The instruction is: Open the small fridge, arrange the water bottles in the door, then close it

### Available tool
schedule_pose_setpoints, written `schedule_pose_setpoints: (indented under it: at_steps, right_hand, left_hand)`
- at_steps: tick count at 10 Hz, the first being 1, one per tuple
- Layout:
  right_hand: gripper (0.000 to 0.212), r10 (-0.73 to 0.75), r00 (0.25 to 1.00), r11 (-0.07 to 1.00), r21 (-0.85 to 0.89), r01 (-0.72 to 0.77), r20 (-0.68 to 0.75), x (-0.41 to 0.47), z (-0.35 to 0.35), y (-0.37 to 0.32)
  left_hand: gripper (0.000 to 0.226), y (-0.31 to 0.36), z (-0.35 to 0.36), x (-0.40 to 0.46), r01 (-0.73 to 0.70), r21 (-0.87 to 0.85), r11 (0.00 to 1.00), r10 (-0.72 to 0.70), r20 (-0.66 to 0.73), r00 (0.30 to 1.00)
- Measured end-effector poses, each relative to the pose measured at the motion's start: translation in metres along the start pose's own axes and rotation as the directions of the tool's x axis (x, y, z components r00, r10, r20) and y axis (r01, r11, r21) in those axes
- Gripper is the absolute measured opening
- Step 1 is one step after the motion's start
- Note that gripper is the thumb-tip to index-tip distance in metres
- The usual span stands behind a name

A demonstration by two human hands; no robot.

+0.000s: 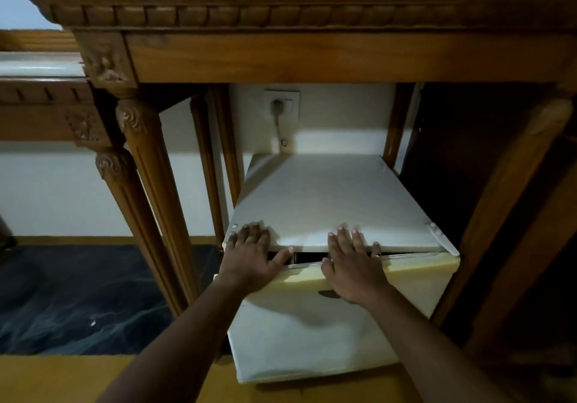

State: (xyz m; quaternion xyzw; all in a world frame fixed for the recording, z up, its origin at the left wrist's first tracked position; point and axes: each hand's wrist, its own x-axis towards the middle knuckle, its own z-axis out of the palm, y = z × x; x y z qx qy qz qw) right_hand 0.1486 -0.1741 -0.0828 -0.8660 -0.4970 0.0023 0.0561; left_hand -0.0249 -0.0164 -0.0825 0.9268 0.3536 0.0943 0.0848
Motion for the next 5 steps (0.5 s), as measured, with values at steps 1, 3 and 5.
schedule_pose_setpoints:
  at_steps: [1, 3, 5]
  right_hand:
    - [0.067, 0.008, 0.998, 1.0, -0.02, -0.009, -0.065, 0.005, 0.006, -0.001]
    - [0.07, 0.047, 0.996, 0.998, -0.037, -0.05, -0.072, 0.013, 0.002, -0.005]
    - [0.086, 0.077, 0.996, 0.997, 0.027, -0.078, 0.05, -0.019, -0.046, -0.006]
  left_hand:
    - [0.101, -0.003, 0.003, 0.011, -0.025, -0.019, 1.0, 0.025, -0.043, 0.999]
    - [0.092, -0.007, -0.006, 0.024, -0.03, -0.029, 0.999, 0.031, 0.048, 0.998]
    - [0.099, -0.006, -0.062, -0.028, 0.027, 0.014, 1.0, -0.029, 0.173, 0.984]
